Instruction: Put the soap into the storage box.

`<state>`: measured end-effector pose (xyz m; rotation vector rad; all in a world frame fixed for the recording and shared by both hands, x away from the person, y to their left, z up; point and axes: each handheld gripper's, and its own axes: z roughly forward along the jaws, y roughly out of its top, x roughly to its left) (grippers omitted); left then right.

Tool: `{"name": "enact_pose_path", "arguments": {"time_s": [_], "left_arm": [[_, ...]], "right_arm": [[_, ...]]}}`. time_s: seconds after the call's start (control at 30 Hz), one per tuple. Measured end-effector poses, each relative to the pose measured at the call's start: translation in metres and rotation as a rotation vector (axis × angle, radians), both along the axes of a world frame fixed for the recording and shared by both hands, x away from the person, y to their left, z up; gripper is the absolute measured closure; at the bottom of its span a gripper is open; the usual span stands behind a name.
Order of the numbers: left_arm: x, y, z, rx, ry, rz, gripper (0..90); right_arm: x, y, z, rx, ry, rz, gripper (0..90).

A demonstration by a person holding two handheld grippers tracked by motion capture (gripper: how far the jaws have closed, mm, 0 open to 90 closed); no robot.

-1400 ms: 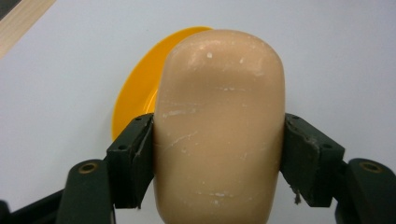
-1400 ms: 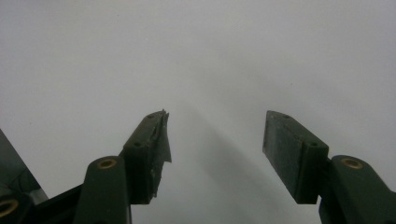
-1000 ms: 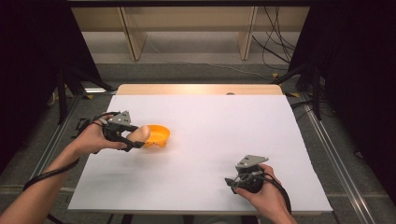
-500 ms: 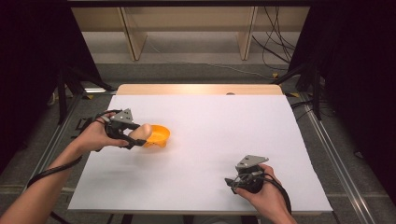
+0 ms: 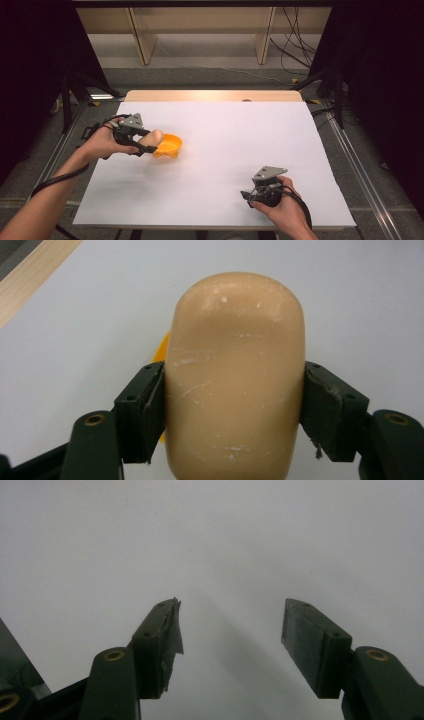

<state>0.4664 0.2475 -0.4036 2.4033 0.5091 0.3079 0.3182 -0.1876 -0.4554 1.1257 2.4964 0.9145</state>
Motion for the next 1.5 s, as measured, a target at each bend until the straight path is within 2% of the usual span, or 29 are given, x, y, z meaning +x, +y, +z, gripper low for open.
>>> {"name": "enact_pose_path", "arguments": {"time_s": [0.07, 0.13, 0.2, 0.27, 0.3, 0.4, 0.43, 0.5, 0.53, 0.57, 0.6, 0.63, 0.67, 0.7, 0.77, 0.8, 0.9, 0.93, 0.97, 1.03, 1.07, 1.1, 1.2, 1.23, 1.27, 1.37, 1.43, 1.5], "left_arm": [[0.0, -0.002, -0.001, -0.028, -0.001, 0.018, 32.1], [0.003, -0.001, 0.0, 0.004, -0.006, -0.005, 32.1], [0.003, -0.002, -0.001, -0.013, -0.001, 0.016, 32.1], [0.004, -0.002, 0.0, 0.002, -0.005, 0.007, 32.1], [0.004, -0.003, -0.001, -0.016, -0.006, 0.025, 32.1], [0.006, -0.003, 0.0, -0.001, -0.008, 0.017, 32.1], [0.006, -0.004, -0.001, -0.015, -0.002, 0.032, 32.1], [0.006, -0.004, -0.001, -0.016, -0.002, 0.031, 32.1], [0.007, -0.005, 0.0, -0.008, -0.003, 0.031, 32.1], [0.008, -0.006, -0.001, -0.019, 0.002, 0.037, 32.1], [0.01, -0.005, 0.001, 0.001, -0.008, 0.015, 32.1], [0.01, -0.005, 0.001, 0.011, -0.009, 0.014, 32.1], [0.01, -0.007, -0.001, -0.02, -0.005, 0.037, 32.1], [0.011, -0.006, 0.0, 0.008, -0.005, 0.016, 32.1], [0.012, -0.009, -0.001, 0.001, 0.001, 0.021, 32.1], [0.013, -0.009, 0.0, 0.015, 0.001, 0.018, 32.2], [0.013, -0.01, -0.001, 0.015, -0.001, 0.017, 32.1], [0.013, -0.011, -0.001, -0.001, 0.0, 0.029, 32.2], [0.015, -0.011, 0.0, 0.021, -0.002, 0.005, 32.1], [0.016, -0.013, -0.001, 0.008, 0.003, 0.018, 32.1], [0.017, -0.013, -0.001, 0.017, 0.0, 0.005, 32.2], [0.018, -0.013, -0.001, 0.017, 0.001, 0.004, 32.1], [0.018, -0.013, -0.002, 0.021, 0.001, 0.003, 32.1], [0.019, -0.013, -0.001, 0.025, 0.0, 0.0, 32.1], [0.019, -0.013, -0.001, 0.032, -0.006, -0.009, 32.1], [0.02, -0.013, -0.002, 0.022, 0.008, -0.002, 32.1], [0.021, -0.013, -0.002, 0.035, -0.004, -0.01, 32.1], [0.021, -0.014, -0.003, 0.034, 0.002, -0.003, 32.1]], "right_arm": [[0.0, 0.0, 0.0, 0.0, 0.0, 0.001, 41.0], [0.0, 0.001, 0.0, 0.017, 0.003, -0.009, 41.0], [0.0, 0.0, 0.001, 0.005, 0.009, -0.007, 41.0], [0.0, 0.0, 0.001, 0.005, 0.008, -0.008, 41.0], [0.0, 0.0, 0.001, 0.005, 0.01, -0.008, 41.0], [0.0, 0.0, 0.001, 0.005, 0.007, -0.007, 41.0], [0.0, 0.0, 0.001, 0.005, 0.005, -0.006, 41.0], [0.001, 0.0, 0.0, 0.0, -0.004, -0.001, 41.0], [0.001, 0.0, 0.0, 0.003, 0.0, -0.002, 41.0], [0.0, 0.0, 0.001, 0.01, 0.012, -0.011, 41.0], [0.0, 0.001, 0.0, 0.019, 0.005, -0.013, 41.0], [0.001, 0.001, -0.001, 0.011, -0.009, -0.007, 41.0], [0.001, 0.0, -0.001, 0.008, -0.015, -0.006, 41.0], [0.001, 0.0, -0.001, 0.008, -0.013, -0.006, 41.0], [0.0, 0.0, 0.0, 0.004, 0.011, -0.01, 41.0], [0.0, 0.0, 0.0, 0.004, 0.009, -0.008, 41.0], [0.0, 0.0, 0.001, 0.009, 0.009, -0.01, 41.0], [-0.001, 0.001, 0.001, 0.019, 0.015, -0.018, 41.0], [-0.001, 0.001, 0.001, 0.021, 0.011, -0.017, 41.0], [0.0, 0.0, 0.0, 0.018, 0.01, -0.02, 41.0], [0.0, 0.0, 0.0, 0.018, 0.011, -0.021, 41.0], [0.0, 0.0, 0.0, 0.008, -0.006, -0.013, 41.0], [0.0, -0.001, 0.001, 0.005, 0.005, -0.01, 41.0], [0.0, -0.001, 0.001, 0.005, -0.003, -0.006, 40.9], [0.002, -0.002, 0.0, -0.001, -0.036, 0.011, 41.0], [0.002, -0.002, 0.001, -0.001, -0.031, 0.009, 41.0], [-0.001, 0.001, 0.001, 0.017, 0.003, -0.015, 41.0], [0.0, -0.001, 0.002, 0.004, -0.011, 0.0, 40.9]]}}
